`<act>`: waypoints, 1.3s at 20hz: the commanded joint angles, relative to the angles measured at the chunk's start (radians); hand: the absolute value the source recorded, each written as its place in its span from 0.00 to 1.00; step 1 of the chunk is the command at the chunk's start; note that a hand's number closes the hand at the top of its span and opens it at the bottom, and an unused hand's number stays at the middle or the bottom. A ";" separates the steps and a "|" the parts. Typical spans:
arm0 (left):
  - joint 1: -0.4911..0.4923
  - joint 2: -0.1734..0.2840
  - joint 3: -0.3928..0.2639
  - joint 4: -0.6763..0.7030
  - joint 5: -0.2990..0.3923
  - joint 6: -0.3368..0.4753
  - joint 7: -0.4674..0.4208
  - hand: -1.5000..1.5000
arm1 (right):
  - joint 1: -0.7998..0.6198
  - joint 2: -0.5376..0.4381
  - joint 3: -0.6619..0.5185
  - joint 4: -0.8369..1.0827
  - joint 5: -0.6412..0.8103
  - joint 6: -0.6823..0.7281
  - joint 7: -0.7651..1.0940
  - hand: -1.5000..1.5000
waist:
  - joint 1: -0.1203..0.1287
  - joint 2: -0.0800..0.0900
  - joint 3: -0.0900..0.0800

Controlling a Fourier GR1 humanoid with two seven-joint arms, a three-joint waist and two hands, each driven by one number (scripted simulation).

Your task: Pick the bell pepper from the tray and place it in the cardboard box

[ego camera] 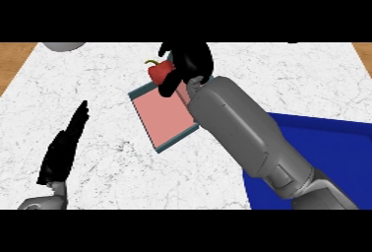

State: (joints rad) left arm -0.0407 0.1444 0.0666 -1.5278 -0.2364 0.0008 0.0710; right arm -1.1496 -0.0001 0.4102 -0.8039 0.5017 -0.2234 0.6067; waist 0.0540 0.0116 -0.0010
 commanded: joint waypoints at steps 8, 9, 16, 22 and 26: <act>-0.060 0.003 0.014 0.056 0.001 -0.002 -0.005 0.50 | -0.029 0.000 0.024 0.197 -0.242 -0.306 -0.218 0.00 | 0.020 0.011 0.000; -0.036 -0.004 -0.012 -0.010 -0.006 -0.007 0.028 0.50 | -0.028 0.000 -0.011 0.185 -0.245 -0.351 -0.232 0.00 | 0.014 0.005 0.001; -0.035 0.010 0.019 -0.029 0.018 -0.013 0.044 0.50 | -0.003 0.000 -0.199 0.142 -0.397 -0.497 -0.404 0.00 | -0.009 0.003 0.002; 0.060 -0.011 0.009 -0.004 -0.022 0.031 -0.040 0.50 | 0.136 -0.095 -0.319 -0.005 -0.472 -0.479 -0.509 0.00 | -0.057 -0.013 0.002; 0.082 0.008 0.029 -0.038 -0.002 0.012 -0.017 0.50 | 0.193 -0.197 -0.364 -0.059 -0.478 -0.458 -0.479 0.00 | -0.060 -0.016 0.001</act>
State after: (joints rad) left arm 0.0003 0.1451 0.0895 -1.5518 -0.2376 0.0140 0.0752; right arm -1.0207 -0.1135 0.0918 -0.7973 0.0424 -0.6975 0.1230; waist 0.0059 0.0009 0.0006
